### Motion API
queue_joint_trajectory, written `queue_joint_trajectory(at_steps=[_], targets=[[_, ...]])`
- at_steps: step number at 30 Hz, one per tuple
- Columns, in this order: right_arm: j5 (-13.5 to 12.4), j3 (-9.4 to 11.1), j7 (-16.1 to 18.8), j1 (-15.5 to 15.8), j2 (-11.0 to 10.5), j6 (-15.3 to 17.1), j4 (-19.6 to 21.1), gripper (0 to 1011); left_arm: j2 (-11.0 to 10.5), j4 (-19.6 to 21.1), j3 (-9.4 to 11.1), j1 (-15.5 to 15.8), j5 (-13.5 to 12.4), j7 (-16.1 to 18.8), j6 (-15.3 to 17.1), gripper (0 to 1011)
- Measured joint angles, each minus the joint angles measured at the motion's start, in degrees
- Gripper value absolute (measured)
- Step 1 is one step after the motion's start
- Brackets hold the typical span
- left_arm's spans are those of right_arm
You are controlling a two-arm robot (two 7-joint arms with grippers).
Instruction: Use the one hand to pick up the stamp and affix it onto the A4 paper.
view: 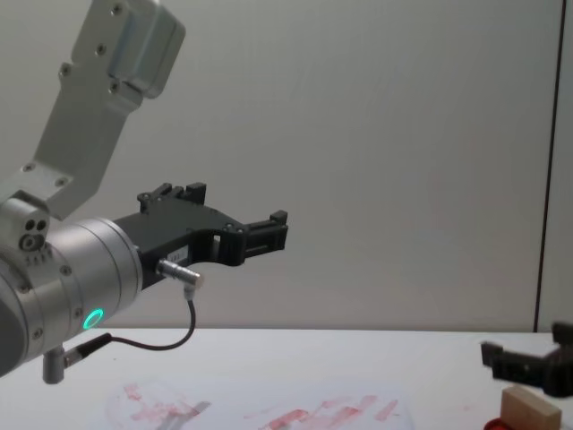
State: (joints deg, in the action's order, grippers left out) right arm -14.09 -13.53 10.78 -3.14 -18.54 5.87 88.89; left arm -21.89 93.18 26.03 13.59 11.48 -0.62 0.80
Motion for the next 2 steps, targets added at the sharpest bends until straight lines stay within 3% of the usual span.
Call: queue_joint_trajectory(at_steps=[2], targets=[[-0.3, 0.1, -0.4, 0.1, 0.0, -0.4, 0.6, 976, 0.0, 0.0, 0.0, 0.0, 0.0, 0.0, 0.0, 1003]])
